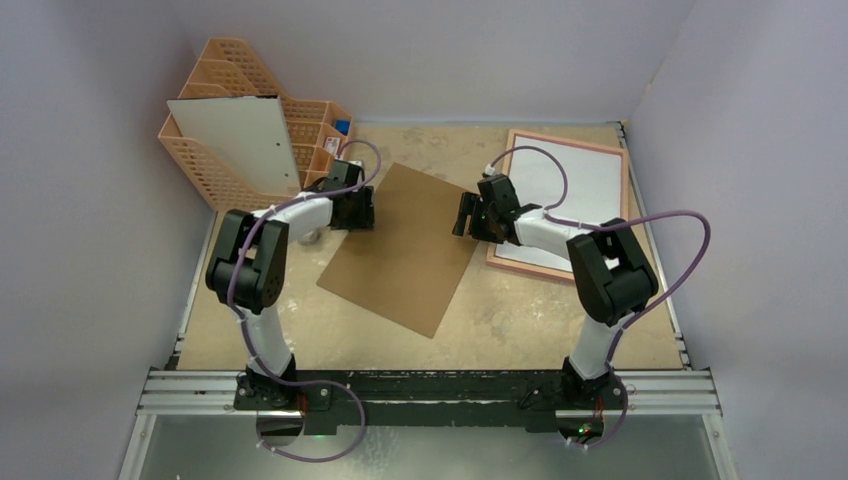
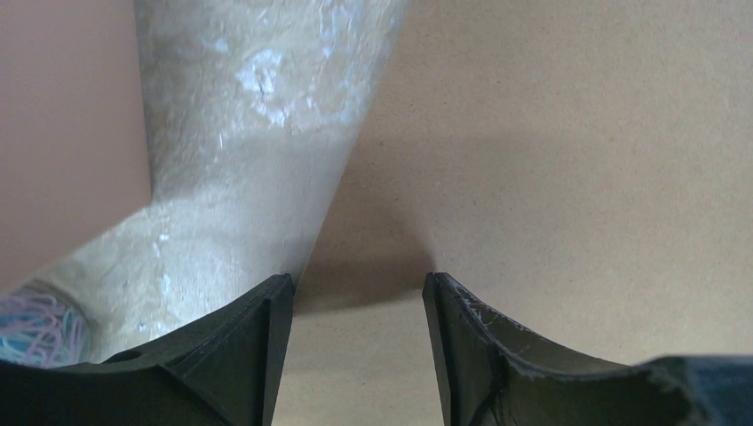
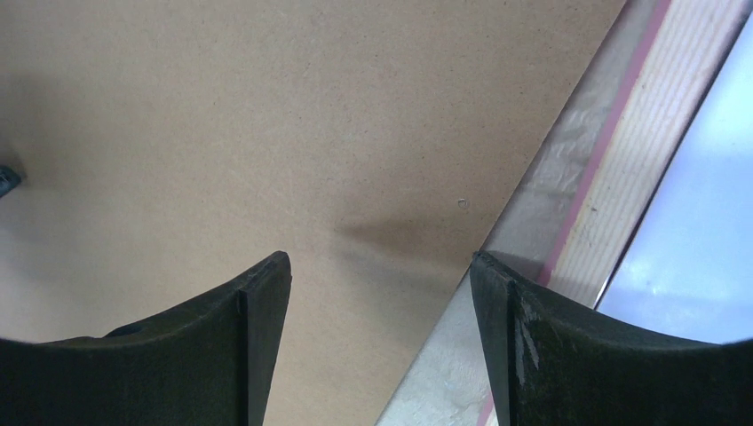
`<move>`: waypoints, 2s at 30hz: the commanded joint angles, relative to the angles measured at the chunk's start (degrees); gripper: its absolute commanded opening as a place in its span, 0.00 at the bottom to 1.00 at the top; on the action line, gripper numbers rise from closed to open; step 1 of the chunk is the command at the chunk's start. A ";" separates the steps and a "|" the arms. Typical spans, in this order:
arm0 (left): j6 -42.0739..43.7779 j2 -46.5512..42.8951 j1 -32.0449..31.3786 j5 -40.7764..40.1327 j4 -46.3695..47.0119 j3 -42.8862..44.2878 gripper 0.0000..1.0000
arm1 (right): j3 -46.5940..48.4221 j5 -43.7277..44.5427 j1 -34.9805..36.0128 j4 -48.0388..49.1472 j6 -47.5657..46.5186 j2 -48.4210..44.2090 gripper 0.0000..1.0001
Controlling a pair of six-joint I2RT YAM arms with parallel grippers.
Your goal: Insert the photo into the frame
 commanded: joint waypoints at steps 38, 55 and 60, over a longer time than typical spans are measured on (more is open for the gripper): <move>-11.38 -8.50 -3.01 21.07 11.10 -21.68 0.56 | -7.06 -19.75 1.53 17.42 14.46 -13.75 0.48; -18.45 -0.49 -15.02 25.24 22.36 -19.83 0.55 | -12.83 -4.11 -7.57 10.86 9.54 -19.51 0.49; -19.57 0.44 -15.96 23.79 23.36 -20.02 0.54 | -15.44 -1.72 -11.77 10.12 8.50 -20.07 0.49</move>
